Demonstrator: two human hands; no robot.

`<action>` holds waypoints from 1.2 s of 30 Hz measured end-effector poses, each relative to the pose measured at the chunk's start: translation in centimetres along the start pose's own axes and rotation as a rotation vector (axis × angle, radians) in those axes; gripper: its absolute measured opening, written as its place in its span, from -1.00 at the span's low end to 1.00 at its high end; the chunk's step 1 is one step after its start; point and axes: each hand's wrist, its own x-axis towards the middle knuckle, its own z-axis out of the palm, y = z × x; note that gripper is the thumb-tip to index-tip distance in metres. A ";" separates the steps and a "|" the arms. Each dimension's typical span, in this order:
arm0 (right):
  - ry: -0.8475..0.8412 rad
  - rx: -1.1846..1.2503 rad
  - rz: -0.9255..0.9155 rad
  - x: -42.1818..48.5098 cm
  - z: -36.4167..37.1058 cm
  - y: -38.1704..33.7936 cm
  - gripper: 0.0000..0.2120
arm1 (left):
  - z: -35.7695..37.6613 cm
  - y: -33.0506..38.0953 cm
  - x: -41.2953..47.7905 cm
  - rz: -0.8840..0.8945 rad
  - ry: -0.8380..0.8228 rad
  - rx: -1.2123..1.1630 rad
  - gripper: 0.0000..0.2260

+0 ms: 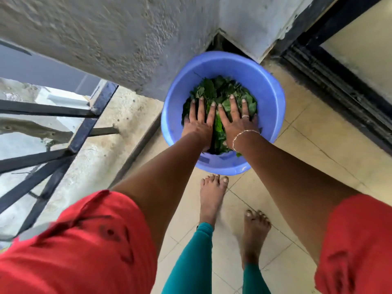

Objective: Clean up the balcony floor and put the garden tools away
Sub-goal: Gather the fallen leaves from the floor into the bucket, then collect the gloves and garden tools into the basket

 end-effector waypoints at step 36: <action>0.475 0.541 0.620 -33.6 1.8 1.7 -0.25 | -6.9 6.7 -22.1 0.461 0.234 -0.163 -0.40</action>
